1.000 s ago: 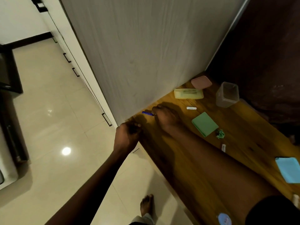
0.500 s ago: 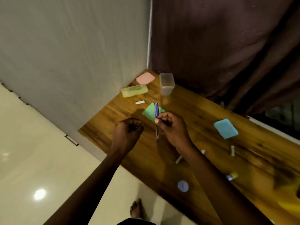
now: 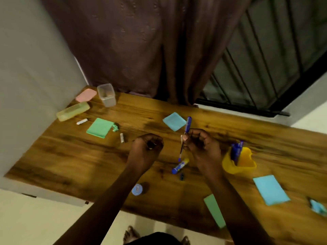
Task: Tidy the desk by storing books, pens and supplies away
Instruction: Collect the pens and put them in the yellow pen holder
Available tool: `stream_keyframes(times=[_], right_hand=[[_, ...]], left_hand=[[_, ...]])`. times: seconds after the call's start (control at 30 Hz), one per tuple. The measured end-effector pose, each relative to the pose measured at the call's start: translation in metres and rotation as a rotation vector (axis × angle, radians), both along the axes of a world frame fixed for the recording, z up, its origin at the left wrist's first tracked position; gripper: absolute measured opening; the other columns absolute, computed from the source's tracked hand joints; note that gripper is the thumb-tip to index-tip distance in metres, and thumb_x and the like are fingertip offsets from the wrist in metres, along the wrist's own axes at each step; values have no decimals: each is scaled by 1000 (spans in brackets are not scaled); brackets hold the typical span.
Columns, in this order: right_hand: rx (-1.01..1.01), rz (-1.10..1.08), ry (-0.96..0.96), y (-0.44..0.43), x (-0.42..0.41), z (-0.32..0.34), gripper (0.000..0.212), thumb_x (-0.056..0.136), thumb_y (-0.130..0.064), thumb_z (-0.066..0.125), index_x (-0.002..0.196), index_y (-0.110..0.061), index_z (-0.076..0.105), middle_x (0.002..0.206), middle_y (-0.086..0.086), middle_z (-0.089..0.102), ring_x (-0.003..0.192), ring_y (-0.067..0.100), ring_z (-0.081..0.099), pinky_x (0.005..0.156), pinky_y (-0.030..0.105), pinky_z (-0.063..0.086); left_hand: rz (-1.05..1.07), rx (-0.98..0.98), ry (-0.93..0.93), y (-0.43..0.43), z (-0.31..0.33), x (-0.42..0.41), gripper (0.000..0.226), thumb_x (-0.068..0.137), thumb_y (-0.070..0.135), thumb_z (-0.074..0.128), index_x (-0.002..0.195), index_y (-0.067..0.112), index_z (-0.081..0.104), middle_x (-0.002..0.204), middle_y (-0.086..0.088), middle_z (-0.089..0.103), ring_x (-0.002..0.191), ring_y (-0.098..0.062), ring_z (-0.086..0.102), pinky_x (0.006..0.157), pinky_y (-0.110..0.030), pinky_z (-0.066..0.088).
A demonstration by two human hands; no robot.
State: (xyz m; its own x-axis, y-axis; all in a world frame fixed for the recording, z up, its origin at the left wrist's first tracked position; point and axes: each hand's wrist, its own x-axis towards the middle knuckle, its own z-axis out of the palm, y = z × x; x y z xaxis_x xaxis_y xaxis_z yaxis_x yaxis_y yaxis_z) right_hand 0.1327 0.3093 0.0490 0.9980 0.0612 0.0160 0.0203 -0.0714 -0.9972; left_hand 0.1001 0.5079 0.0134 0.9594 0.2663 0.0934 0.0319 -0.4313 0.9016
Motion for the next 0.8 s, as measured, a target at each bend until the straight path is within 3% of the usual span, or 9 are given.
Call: stream_keyframes(times=[0.1,0.2,0.33,0.43,0.8], right_hand=[[-21,-73,-33,-49,1,-4,16,89,-13,78,104,-19,74,93,-2,79,85,13,76,76,29,61],[-29,-153,-50,-93,0,-6,22,89,-13,78,110,-10,73,94,-2,78,84,6,74,72,18,56],[-26,-208,-78,-143,-1,-9,19,92,-18,76,109,-12,73,96,3,77,91,21,74,77,31,59],[-16,-252,-109,-173,-1,-9,17,93,-14,75,109,-10,72,97,3,77,90,15,75,71,20,57],[-158,-278,-119,-208,1,-40,15,93,-11,74,109,-13,74,98,-9,76,88,-4,70,73,7,50]], left_hand=[[-63,13,0,-45,3,7,15,85,5,74,91,19,78,85,9,76,78,-6,70,70,-17,53],[-99,-3,6,-84,0,15,14,85,10,75,89,22,78,84,9,77,78,-8,71,73,-24,56],[-97,6,7,-125,-2,17,10,83,20,76,86,30,77,82,14,76,78,-5,70,73,-23,56],[-101,24,4,-150,-4,14,14,85,15,77,89,28,78,83,15,76,79,-2,69,72,-16,54],[-172,9,107,-196,-5,13,12,86,15,77,96,22,78,89,14,76,84,2,70,72,-9,52]])
